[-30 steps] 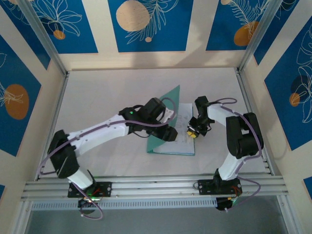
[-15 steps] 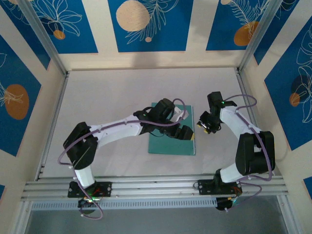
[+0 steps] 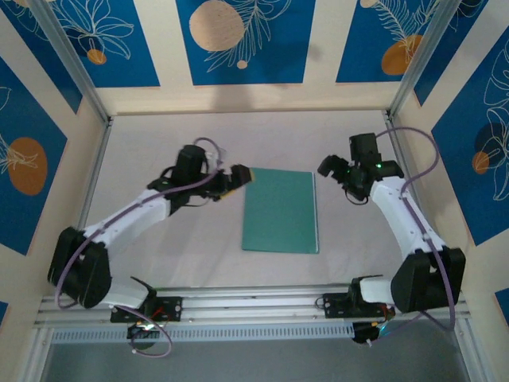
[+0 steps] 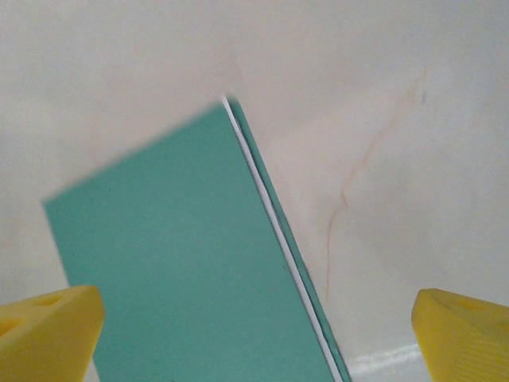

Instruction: Put the files into the folder

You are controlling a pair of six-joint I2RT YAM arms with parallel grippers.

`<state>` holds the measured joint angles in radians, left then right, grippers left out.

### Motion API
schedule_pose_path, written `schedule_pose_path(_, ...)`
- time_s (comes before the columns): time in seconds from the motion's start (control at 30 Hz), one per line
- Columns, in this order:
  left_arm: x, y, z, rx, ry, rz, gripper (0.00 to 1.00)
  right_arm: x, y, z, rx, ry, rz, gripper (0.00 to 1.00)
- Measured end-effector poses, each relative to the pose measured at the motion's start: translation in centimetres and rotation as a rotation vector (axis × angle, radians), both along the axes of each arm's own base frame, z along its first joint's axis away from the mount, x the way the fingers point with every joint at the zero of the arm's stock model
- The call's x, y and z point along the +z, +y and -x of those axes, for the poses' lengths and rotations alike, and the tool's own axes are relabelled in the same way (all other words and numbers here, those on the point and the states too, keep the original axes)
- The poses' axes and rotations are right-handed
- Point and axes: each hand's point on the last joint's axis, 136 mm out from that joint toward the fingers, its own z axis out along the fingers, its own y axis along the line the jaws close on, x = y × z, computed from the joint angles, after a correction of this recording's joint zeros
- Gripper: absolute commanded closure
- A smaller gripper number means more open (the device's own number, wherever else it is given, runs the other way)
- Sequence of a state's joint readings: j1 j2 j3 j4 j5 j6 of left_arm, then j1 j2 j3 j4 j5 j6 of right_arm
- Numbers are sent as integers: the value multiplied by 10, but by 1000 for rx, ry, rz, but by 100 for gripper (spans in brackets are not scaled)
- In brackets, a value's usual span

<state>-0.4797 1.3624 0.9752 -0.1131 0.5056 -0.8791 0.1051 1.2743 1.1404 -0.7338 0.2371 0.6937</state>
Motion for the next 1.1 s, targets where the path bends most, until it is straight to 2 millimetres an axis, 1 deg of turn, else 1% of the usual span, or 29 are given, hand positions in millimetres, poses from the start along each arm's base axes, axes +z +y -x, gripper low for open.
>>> schedule_pose_path(0.07,11,32,-12,93,-33,-19,0,27,-8,-7,-4,-109,41,1)
schedule_pose_path(0.13,17,64,-19,189,-60,-63,0,47,-16,-9,-1,-235,97,1)
schedule_pose_path(0.17,18,78,-20,230,-70,-97,0,51,-20,-7,2,-298,132,1)
schedule_pose_path(0.2,18,92,-19,271,-83,-142,0,49,-24,-3,10,-356,178,1)
schedule_pose_path(0.23,18,105,-17,311,-95,-194,0,44,-25,1,24,-409,220,1)
schedule_pose_path(0.27,16,114,-14,337,-102,-238,0,34,-26,5,38,-432,249,1)
schedule_pose_path(0.3,14,125,-12,371,-105,-291,0,20,-27,10,56,-448,281,1)
schedule_pose_path(0.43,-2,170,-3,496,-97,-520,0,-39,-29,22,125,-361,355,1)
schedule_pose_path(0.5,-9,188,0,531,-98,-622,0,-54,-29,23,146,-343,372,1)
schedule_pose_path(0.67,-27,220,17,578,-119,-796,0,-85,-30,22,174,-372,386,1)
schedule_pose_path(0.8,-40,238,30,607,-146,-876,0,-103,-38,10,164,-387,377,1)
schedule_pose_path(0.97,-41,249,31,604,-178,-960,0,-108,-40,-10,175,-441,358,1)
schedule_pose_path(1.1,-43,253,29,591,-192,-1010,0,-109,-32,-28,235,-477,352,1)
